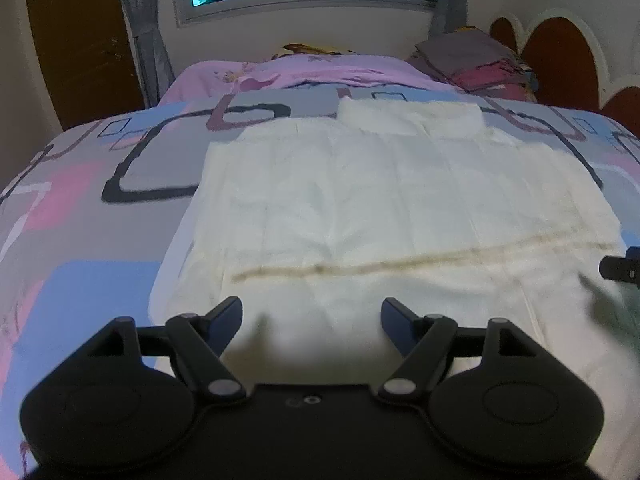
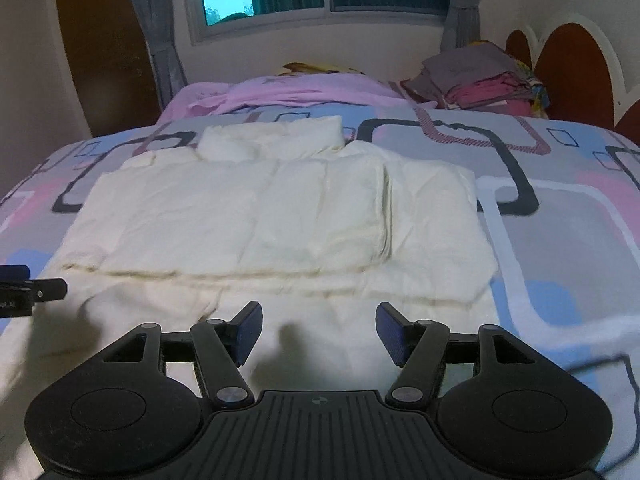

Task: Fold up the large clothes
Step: 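Move both tools back along the folded jacket toward its hem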

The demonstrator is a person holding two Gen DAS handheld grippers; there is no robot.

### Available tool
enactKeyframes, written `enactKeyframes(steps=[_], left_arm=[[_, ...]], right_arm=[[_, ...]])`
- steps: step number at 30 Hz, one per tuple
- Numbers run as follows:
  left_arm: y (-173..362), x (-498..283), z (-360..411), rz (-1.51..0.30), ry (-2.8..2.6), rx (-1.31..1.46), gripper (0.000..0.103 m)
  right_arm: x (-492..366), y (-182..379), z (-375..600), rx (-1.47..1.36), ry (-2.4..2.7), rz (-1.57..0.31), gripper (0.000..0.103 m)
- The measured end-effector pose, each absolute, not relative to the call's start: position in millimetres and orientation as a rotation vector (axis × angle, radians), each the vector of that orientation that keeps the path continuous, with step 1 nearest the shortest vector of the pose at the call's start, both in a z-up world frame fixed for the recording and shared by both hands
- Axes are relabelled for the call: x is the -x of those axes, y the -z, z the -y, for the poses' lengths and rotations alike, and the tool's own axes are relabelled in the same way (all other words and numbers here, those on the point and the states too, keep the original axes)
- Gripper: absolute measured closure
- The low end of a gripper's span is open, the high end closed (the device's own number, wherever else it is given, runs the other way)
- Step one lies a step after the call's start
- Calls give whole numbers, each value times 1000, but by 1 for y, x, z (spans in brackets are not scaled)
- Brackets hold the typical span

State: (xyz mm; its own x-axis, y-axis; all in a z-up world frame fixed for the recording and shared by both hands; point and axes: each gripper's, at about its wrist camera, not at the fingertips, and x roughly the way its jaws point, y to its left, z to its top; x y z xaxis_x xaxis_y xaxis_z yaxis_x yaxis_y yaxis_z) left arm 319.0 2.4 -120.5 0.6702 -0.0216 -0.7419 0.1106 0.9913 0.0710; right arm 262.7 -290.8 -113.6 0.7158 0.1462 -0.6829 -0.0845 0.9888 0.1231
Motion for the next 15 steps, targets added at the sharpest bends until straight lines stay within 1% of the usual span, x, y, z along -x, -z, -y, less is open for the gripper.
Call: enactKeyframes(steps=[6,7,8,9,15], left_arm=[[116,-268,-31,-839,98,-94,28],[116,-259,-36,-838,100,-91,28],[115,-253,-40,-840,101,-89,28],[115,-246,-44,-844,101,-85,27],[118,-208,-67,-858,70,-58,26]], right_arm=[[-203,108,285,-77,-114,-768,38],[-193,108,285,-80,-110,-769,32],[-185,108,284,-80,-102,-768,21],[-175,108,282,-74,-95,-760,18],[-125,113,284,-37,-24,-767,18]])
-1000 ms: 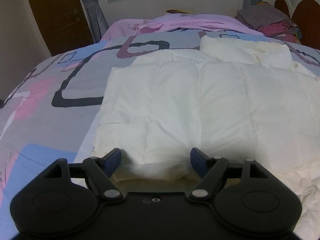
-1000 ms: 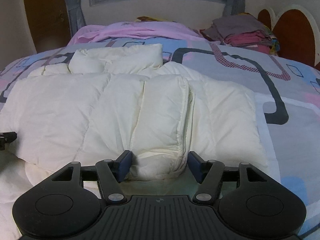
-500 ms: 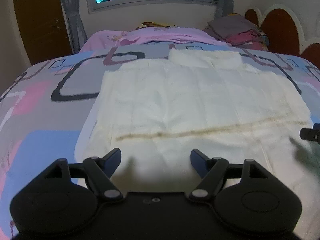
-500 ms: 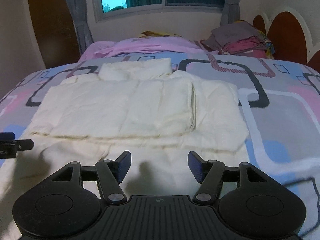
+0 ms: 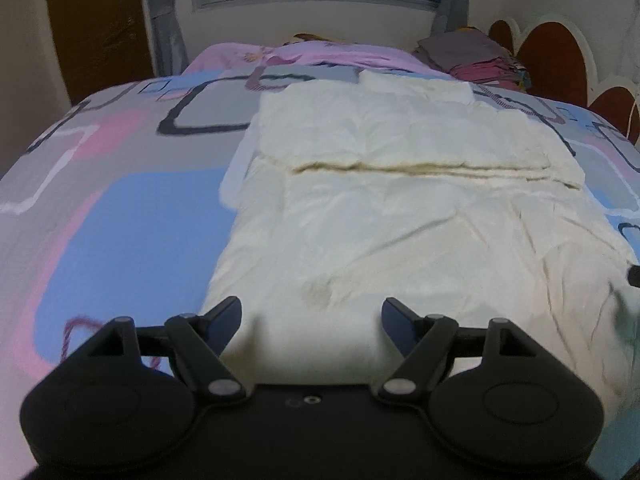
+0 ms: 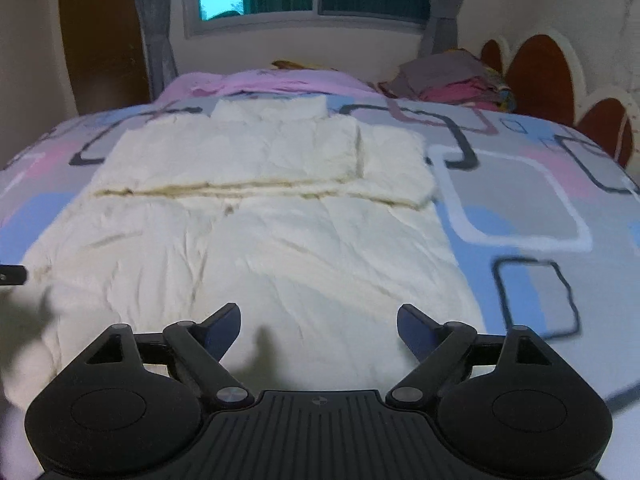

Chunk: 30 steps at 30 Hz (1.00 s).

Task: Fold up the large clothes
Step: 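Move both tools back along the folded jacket toward its hem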

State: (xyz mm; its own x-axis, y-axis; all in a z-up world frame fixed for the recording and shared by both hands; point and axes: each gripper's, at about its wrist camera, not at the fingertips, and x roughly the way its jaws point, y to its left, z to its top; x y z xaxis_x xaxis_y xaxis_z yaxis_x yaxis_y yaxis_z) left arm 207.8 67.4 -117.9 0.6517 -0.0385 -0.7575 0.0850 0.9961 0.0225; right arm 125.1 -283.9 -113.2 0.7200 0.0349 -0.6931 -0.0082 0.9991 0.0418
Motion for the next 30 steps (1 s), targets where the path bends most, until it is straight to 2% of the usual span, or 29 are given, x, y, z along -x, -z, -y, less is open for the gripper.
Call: enactKeyframes(steps=[21,28,30], left_arm=[[148,-153,-129,-920,-34,66,20],[160,-149,-139,-952,33,124,26],[165,-149,-141,-962,51,147,31]], right_arm=[[-51,131,325,-87,178,-824,18],[-50,138,338,-114,202,-841,18],[-50,141,343,-136,214,-850,18]])
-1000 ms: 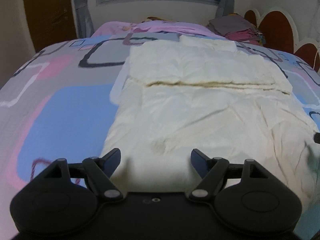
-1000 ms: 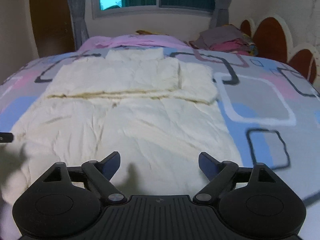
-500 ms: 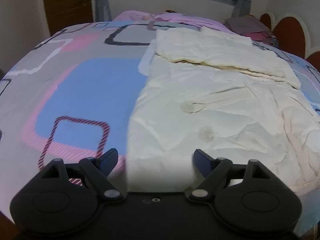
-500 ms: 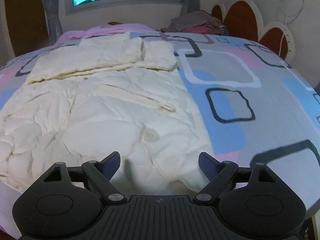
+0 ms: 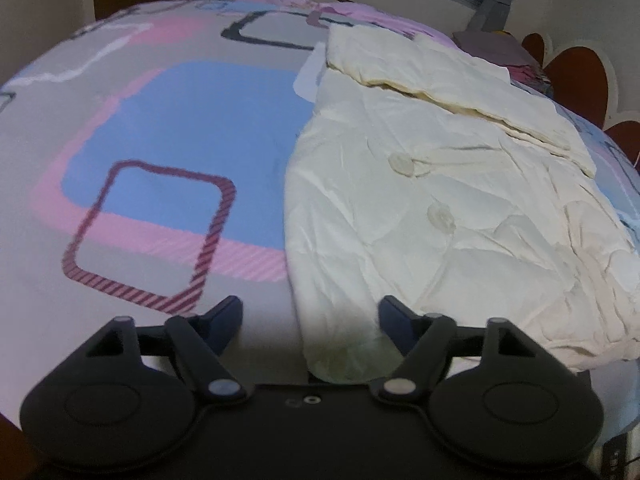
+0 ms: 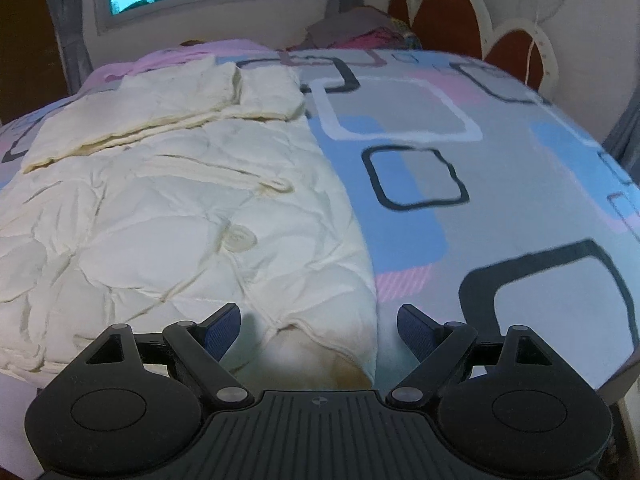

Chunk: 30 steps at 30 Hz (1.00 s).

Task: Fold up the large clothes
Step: 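Move both tools back along the folded jacket toward its hem, then close both tools on the jacket hem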

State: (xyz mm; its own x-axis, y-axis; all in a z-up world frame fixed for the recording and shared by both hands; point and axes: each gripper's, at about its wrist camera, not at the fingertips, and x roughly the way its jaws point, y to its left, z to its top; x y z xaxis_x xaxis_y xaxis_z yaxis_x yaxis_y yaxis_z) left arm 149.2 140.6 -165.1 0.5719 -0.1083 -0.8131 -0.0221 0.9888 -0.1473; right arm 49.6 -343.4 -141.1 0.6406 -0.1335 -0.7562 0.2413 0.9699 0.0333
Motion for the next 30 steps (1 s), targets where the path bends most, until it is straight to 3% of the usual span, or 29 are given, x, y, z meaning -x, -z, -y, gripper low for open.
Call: enactKeyframes(steps=[5,9,11,16,18,19,21,26,30], left_arm=[[168,-153,-142,-965,70,178,34],[167,-154,-141,-976,133,193,58],[167,-155,-140,-979,153,191,64],[168,-160,-137,-992,164,181,65],[168,-160,-136,-996,160,186,65],[168,-160,-136,-995,159,192,65],[168,-160,-137,-992,162,204,69],[166,-158,-136,-996,190,207,86],[162,-159,-132,-991,201,176,91]], right_arm=[[-48,145,353,-189,224,-857,18],[-46,145,354,-194,219,-861,18],[-47,148,355,-209,212,-871,18],[-50,158,362,-297,193,-904,19],[-51,160,363,-325,175,-909,32],[-52,161,364,-352,153,-913,47],[-53,160,360,-345,162,-913,48],[-55,156,353,-326,129,-911,76],[-56,153,347,-289,134,-909,79]])
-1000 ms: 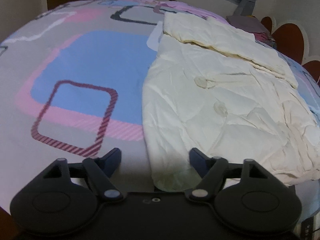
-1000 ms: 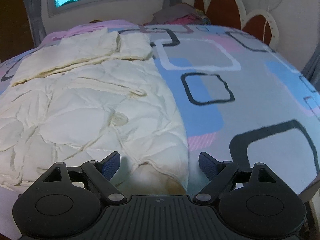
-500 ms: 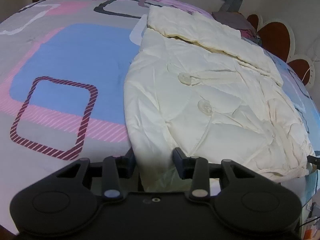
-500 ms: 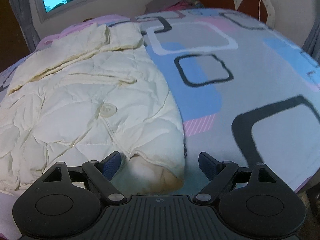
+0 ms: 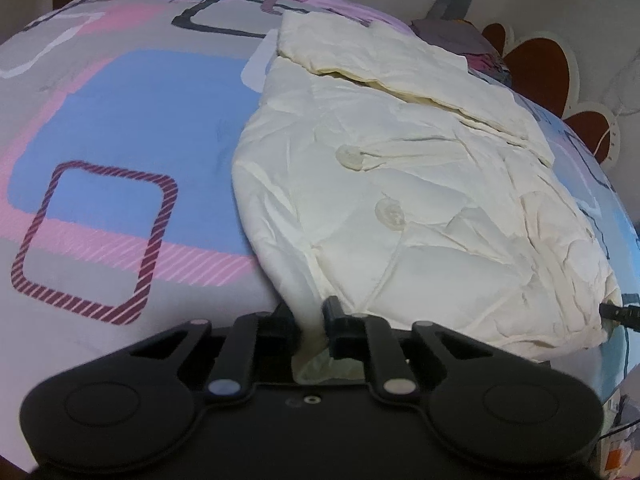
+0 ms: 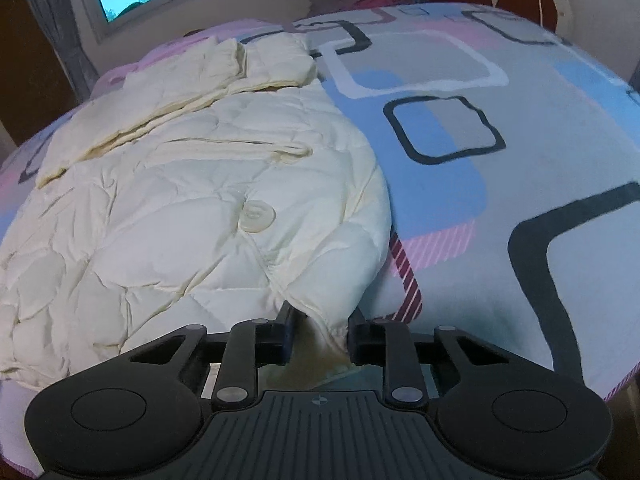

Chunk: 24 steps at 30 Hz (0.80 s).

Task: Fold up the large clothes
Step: 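Close both tools on the jacket hem, then lift the hem with both tools and fold it over toward the collar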

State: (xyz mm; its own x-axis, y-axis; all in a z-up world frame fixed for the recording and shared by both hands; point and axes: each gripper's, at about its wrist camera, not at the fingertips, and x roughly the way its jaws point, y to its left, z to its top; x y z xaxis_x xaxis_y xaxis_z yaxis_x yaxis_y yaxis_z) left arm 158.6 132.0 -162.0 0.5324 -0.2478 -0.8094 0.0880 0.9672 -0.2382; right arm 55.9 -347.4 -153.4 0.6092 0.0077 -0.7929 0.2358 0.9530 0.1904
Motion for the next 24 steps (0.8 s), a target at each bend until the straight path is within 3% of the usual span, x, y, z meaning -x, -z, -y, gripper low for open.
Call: enactKeyframes(steps=[5,24], left_arm=[[153,-160,-130,-963,218,159,95],[78,-217,-121,-740,227,142,97]], right_arm=[[-55,146,344,-281,137,-884,85],[-125,81,344,-259,59,-726,86]])
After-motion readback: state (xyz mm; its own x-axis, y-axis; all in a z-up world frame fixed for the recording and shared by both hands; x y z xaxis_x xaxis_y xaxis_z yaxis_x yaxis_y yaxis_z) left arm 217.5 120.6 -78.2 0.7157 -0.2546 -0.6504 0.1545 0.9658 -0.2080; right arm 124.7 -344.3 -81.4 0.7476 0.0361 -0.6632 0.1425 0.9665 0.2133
